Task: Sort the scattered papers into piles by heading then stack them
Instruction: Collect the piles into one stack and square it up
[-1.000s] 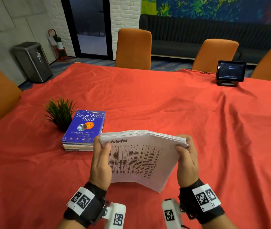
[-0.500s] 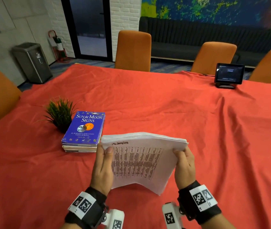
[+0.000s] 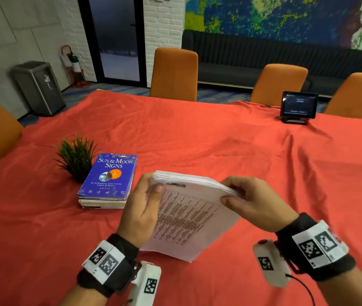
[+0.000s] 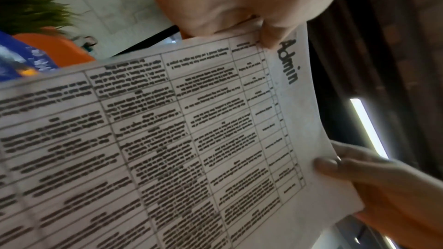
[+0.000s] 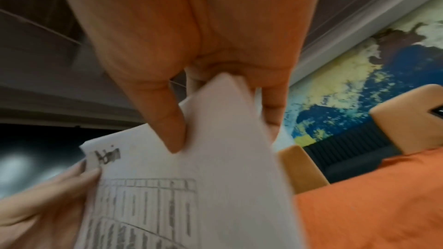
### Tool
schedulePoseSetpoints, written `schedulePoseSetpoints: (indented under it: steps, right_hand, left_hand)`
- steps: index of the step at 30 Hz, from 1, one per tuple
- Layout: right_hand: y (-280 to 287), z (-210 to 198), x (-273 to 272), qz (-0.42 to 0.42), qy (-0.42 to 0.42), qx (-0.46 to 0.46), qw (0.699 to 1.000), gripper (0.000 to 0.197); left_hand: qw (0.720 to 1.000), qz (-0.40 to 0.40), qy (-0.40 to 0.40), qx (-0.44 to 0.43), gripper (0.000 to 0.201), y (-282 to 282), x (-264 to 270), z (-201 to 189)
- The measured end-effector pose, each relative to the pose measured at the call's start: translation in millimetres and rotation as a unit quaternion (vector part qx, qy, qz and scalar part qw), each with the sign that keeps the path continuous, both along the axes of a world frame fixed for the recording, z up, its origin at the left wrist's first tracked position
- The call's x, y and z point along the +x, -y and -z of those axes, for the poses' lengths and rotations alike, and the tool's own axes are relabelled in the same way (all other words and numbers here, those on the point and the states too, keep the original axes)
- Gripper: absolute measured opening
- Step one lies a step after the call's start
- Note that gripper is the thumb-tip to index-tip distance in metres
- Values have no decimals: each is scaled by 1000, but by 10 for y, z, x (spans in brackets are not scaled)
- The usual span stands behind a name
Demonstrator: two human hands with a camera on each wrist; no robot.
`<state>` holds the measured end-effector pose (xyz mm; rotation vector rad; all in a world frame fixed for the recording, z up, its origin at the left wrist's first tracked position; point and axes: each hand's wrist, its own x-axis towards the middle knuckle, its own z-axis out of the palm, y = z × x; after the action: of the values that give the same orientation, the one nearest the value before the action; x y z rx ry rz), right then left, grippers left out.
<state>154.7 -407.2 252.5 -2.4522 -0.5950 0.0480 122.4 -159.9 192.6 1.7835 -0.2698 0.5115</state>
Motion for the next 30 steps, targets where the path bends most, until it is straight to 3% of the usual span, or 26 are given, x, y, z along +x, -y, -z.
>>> schedulePoseSetpoints:
  steps: [2,5,8,11,14,16,19,22,25,27,30]
  right_hand:
    - [-156,-116,-11,-43,11,-57,997,2]
    - [-392,-174,-3,-96,46,-72,992,23]
    - [-498,-134,-1,-96,68,-31,993,34]
    - [-429,-10,22,-50,84,23,995,34]
    - [-194,159,97,20,59,122,991,31]
    - [-42,272,93,54,40,182,981,31]
    - [61,474,-4,89,14,283,955,15]
    - [91,717,-89,130,22,343,930,23]
    - [127,932,-153,159,40,390,906,33]
    - [131,1115,-197,186,44,400,897,41]
    - [112,1463,-270,232,8,385,893,49]
  left_hand:
    - [996,40,37,66,12,94,7,-110]
    - [984,71,81,143,14,202,25,-209]
    - [986,57,89,130,12,182,44,-232]
    - [987,57,-6,147,20,-96,74,-46]
    - [954,86,-139,252,21,-581,55,280]
    - [942,86,-189,262,18,-851,-12,396]
    - [954,45,-162,248,26,-1001,-94,409]
    - [973,-47,-88,208,23,-952,-121,392]
    - [975,-109,-10,193,13,-867,-180,380]
    - [973,-104,10,206,14,-812,-234,474]
    - [965,-73,-37,248,23,-760,-316,786]
